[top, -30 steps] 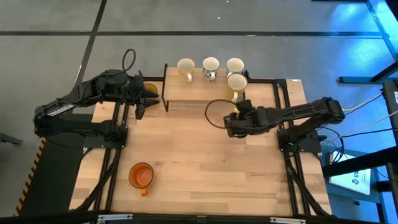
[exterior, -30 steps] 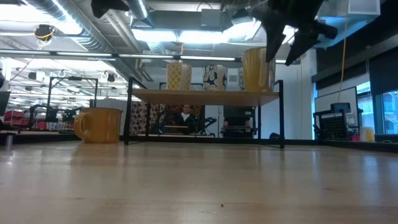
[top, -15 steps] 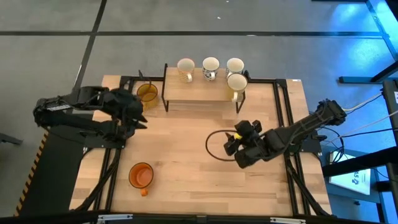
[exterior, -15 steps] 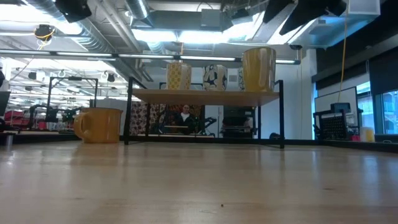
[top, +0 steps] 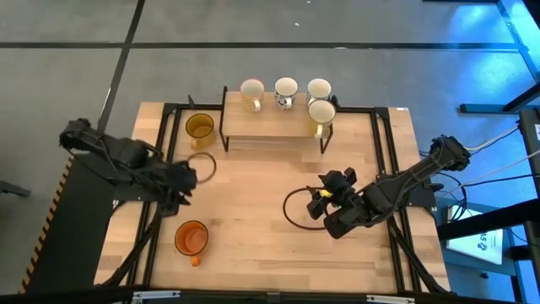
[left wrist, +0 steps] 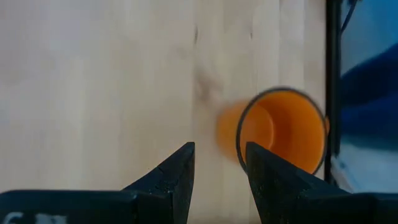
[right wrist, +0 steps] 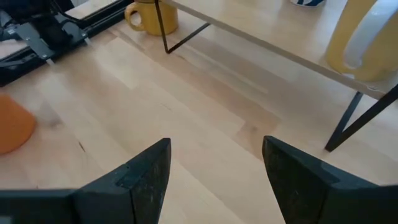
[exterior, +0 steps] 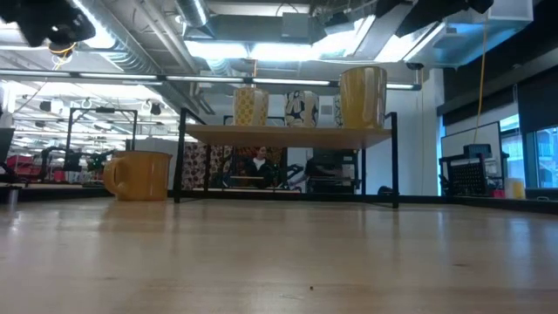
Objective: Place coffee mugs
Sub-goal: Put the orange mug on the shelf
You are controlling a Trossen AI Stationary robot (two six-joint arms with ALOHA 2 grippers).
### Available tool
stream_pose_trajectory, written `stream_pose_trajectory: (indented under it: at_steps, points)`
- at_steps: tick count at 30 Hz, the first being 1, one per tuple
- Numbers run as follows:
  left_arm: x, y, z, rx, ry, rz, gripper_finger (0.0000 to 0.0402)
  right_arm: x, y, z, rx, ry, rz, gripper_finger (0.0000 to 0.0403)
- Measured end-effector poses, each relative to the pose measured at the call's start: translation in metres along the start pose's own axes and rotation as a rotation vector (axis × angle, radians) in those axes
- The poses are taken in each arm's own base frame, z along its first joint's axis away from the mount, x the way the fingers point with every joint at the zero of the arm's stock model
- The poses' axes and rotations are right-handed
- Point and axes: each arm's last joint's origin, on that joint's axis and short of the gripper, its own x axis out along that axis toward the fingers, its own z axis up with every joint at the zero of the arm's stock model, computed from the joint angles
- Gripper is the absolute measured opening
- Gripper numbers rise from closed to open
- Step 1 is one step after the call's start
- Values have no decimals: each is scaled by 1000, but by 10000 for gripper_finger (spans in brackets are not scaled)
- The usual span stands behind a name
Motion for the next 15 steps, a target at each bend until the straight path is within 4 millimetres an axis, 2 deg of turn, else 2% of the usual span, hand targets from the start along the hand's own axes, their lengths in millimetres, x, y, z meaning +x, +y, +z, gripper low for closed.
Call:
stream_pose_trajectory:
  at_steps: [9, 15]
  points:
    - [51, -29, 5, 191, 224, 52, 136, 4, 3, -4, -32, 30, 6, 241]
    - [80, -42, 11, 300, 279, 51, 136, 5, 4, -6, -66, 55, 7, 241]
